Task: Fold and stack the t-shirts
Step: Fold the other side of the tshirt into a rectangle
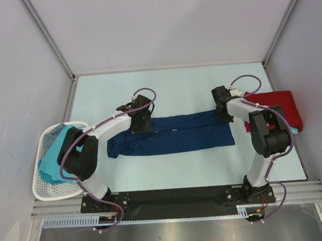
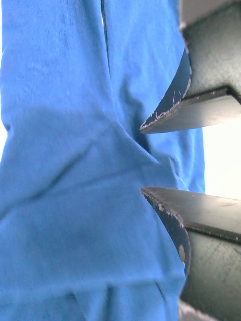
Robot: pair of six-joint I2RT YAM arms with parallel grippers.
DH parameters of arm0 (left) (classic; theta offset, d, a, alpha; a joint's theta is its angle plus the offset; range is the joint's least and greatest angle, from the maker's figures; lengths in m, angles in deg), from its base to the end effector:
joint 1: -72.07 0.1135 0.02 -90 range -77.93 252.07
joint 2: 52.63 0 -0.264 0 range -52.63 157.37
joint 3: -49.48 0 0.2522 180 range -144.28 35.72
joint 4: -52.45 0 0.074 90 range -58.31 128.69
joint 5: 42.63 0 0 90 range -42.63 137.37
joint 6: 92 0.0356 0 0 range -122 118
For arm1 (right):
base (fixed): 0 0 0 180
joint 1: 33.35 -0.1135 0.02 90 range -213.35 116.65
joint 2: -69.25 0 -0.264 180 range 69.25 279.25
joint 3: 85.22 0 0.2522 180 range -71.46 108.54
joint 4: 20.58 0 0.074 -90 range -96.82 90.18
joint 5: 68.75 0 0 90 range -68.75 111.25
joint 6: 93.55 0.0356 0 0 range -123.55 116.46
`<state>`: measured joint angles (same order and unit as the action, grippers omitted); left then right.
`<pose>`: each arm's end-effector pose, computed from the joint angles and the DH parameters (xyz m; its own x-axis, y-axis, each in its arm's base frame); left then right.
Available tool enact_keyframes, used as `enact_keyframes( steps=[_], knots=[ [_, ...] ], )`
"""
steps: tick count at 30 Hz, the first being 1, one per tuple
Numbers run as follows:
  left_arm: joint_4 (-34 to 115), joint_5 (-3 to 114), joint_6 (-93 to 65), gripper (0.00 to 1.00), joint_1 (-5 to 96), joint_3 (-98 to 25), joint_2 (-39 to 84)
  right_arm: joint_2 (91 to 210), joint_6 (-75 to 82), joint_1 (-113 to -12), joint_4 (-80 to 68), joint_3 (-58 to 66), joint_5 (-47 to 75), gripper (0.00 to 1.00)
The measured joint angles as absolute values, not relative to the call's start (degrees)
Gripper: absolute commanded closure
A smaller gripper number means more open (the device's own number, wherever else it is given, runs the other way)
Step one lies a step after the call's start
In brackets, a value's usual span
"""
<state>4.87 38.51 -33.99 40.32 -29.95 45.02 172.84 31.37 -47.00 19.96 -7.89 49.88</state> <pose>0.2915 -0.1740 0.1967 -0.9048 -0.0556 -0.4221 -0.0155 0.9951 -0.0980 0.3438 0.0659 0.1618 -0.7459 0.3359 -0.5751 0.4918 0.8601 -0.1356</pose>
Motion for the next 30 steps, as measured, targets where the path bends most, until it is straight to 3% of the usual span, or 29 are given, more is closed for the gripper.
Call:
enact_keyframes(
  steps=[9,22,30],
  knots=[
    [2.1,32.9,-35.6,0.48,42.5,-26.1,37.0,172.5,31.3,-47.0,19.2,-8.5,49.8,1.0],
    [1.7,33.0,-36.5,0.49,47.3,-22.2,37.3,172.4,30.9,-47.0,19.0,-8.5,49.6,1.0],
    [0.8,33.1,-36.5,0.51,50.8,-25.8,40.6,172.3,30.7,-47.0,18.7,-8.8,49.4,1.0]
  ],
)
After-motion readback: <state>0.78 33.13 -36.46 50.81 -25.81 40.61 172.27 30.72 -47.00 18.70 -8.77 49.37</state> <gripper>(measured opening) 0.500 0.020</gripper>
